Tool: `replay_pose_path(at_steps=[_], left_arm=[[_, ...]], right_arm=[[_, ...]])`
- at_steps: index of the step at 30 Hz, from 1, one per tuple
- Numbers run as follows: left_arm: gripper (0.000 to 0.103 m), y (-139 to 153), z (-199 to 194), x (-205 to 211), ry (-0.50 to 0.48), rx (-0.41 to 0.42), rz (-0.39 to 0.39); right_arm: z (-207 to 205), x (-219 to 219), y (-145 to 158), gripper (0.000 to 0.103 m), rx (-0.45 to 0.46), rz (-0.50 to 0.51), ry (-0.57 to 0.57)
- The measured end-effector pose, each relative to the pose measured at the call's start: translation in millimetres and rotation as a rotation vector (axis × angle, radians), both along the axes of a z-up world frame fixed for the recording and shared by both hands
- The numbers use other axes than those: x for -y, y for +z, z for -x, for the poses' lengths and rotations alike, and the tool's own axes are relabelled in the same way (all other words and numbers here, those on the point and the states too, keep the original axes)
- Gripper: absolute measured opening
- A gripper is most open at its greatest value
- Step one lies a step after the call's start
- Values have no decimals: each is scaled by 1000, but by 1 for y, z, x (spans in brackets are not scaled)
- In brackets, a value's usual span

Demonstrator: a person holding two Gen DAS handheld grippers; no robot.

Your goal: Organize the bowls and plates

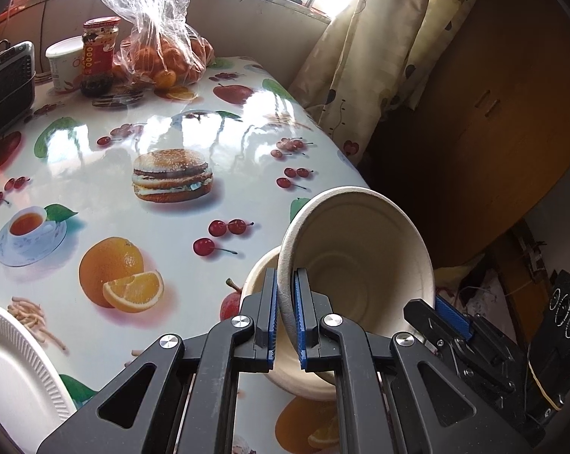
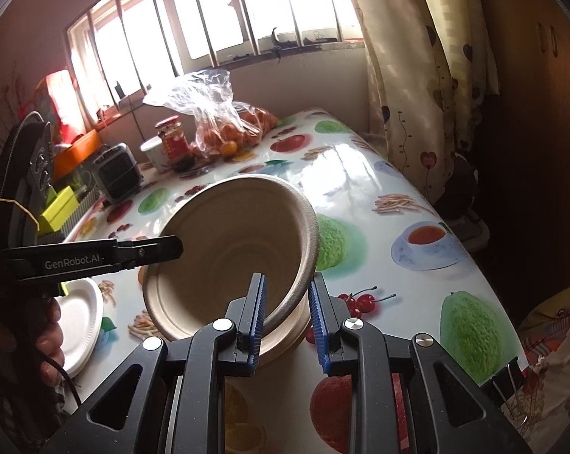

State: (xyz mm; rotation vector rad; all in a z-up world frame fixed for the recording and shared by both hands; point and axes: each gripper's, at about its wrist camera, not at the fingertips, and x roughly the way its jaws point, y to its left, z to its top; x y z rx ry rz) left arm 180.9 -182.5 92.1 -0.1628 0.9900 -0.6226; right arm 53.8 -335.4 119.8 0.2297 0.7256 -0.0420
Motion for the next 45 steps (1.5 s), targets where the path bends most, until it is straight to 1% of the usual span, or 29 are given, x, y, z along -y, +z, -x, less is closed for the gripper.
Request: replay_pose_path(at_steps=[27,45], left_arm=[[8,-22,-2,0,18,-53,-25],[9,-21,0,3,26,-36,-43]], right_arm=[[-2,-4,-17,23,-40,1,4],[-5,-1,-22,24,-48,8,2]])
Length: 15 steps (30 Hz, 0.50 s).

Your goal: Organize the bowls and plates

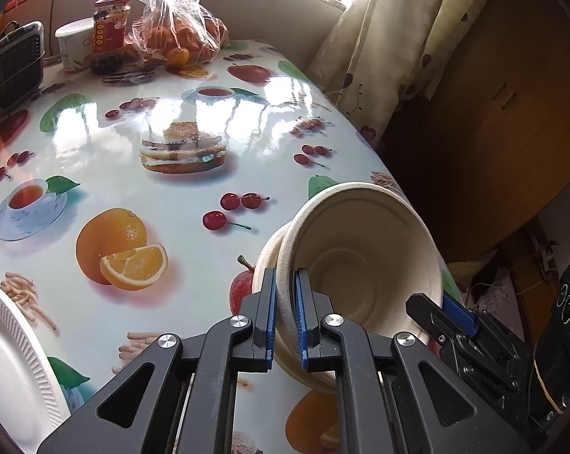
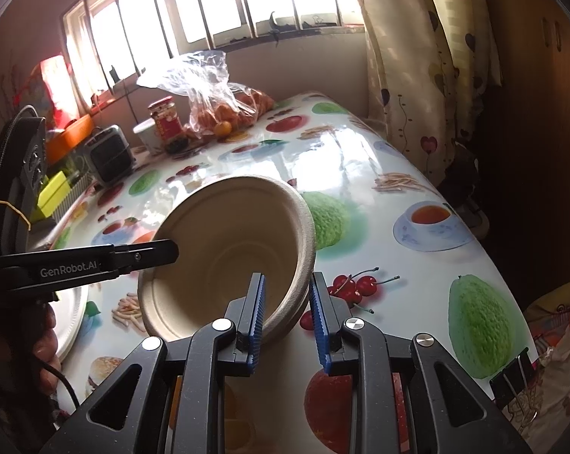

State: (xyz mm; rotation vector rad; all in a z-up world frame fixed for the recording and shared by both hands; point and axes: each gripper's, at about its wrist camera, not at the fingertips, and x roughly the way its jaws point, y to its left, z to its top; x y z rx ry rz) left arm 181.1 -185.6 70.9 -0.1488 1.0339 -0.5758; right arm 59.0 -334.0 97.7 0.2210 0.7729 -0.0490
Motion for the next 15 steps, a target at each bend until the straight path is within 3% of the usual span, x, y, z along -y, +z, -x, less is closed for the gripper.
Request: replay_pose_path(at_steps=[15], left_arm=[[14,11,5,0,0,17,6]], right_arm=[[-2,-1,0,37,6,3,4]])
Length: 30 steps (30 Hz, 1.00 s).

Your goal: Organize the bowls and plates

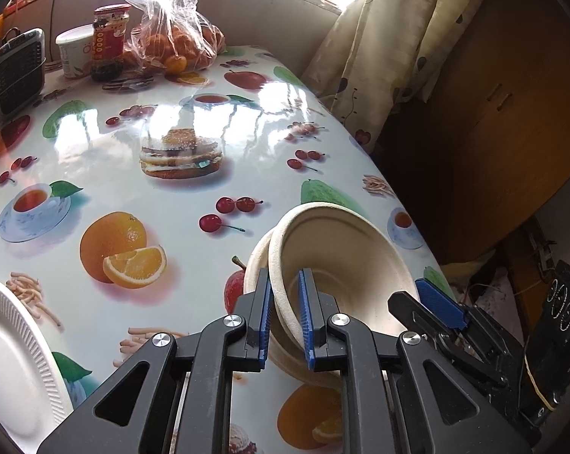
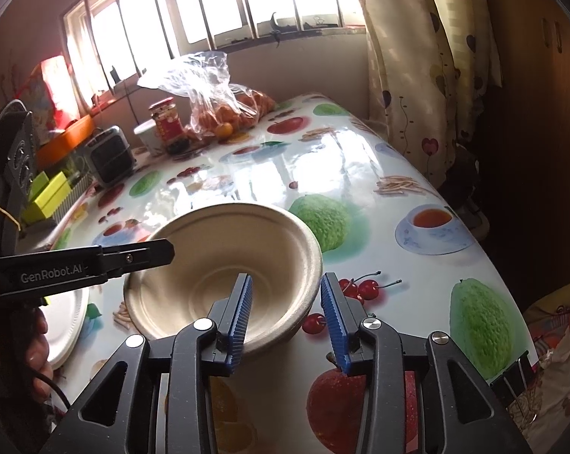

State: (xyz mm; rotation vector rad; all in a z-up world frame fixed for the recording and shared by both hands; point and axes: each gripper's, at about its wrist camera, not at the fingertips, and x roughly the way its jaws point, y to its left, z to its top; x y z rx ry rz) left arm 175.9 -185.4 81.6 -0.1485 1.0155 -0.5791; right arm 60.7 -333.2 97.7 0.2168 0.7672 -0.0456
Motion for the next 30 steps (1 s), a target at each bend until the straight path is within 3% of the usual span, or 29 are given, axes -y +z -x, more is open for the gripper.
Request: replay_pose_path(at_steps=[15,17,19,20,30], left_arm=[[16,-4,1,3,5,8,-37],[19,-4,1,3,14,17,-51],[34,-2,3,4,16,38,-67],[38,-2,3,4,20,42,-70],[46,0,7,2,32,94,-100]], right_arm=[[0,-4,1,37,-2,5,9],[0,-4,1,37,-2,5,9],[0,-4,1,37,-2,5,10],[0,-4,1,37,-2,5,9],[-4,5,2,46,2,-9,-8]])
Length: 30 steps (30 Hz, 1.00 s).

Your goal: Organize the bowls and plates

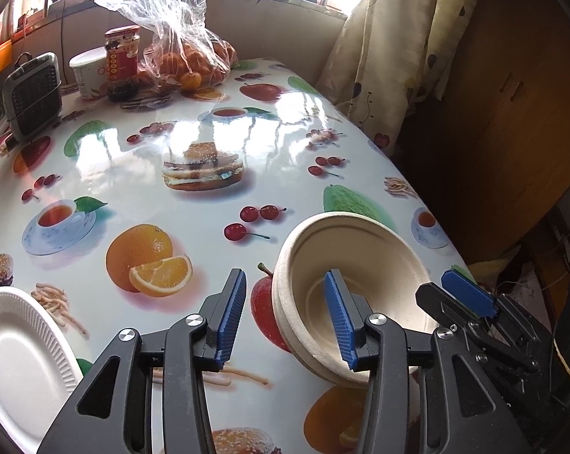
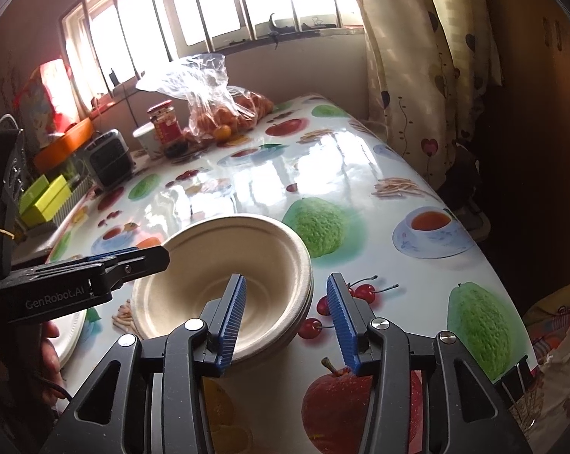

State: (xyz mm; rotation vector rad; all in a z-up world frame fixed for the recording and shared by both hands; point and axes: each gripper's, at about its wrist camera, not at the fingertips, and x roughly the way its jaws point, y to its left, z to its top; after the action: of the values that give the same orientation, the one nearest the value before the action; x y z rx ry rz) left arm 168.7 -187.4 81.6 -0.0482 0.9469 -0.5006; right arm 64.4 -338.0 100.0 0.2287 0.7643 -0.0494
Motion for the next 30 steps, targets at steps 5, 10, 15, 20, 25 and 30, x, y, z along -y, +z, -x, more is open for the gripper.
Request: replay_pose_path(at_steps=[5,10,15,20,25,30], left_arm=[[47,1,5,0,4,39,-26],[51,3,9,-1,3,60,-26],[52,2,10,0,2,64,-33],[53,0,14,2,5,75,-49],[53,1,15,2,0,75,-35],[53,-3,15,1,13,63,-40]], right_arm=[[2,9,-1,51,2,-12,-18],[4,19,-1,57,9,-38,-35],[4,25,-4,62,3,-51,-30],[4,28,-9,66,-3,-72,-22],[4,34,-12,68,-6,-89,-25],[1,38,-13,69,-7,-108,-19]])
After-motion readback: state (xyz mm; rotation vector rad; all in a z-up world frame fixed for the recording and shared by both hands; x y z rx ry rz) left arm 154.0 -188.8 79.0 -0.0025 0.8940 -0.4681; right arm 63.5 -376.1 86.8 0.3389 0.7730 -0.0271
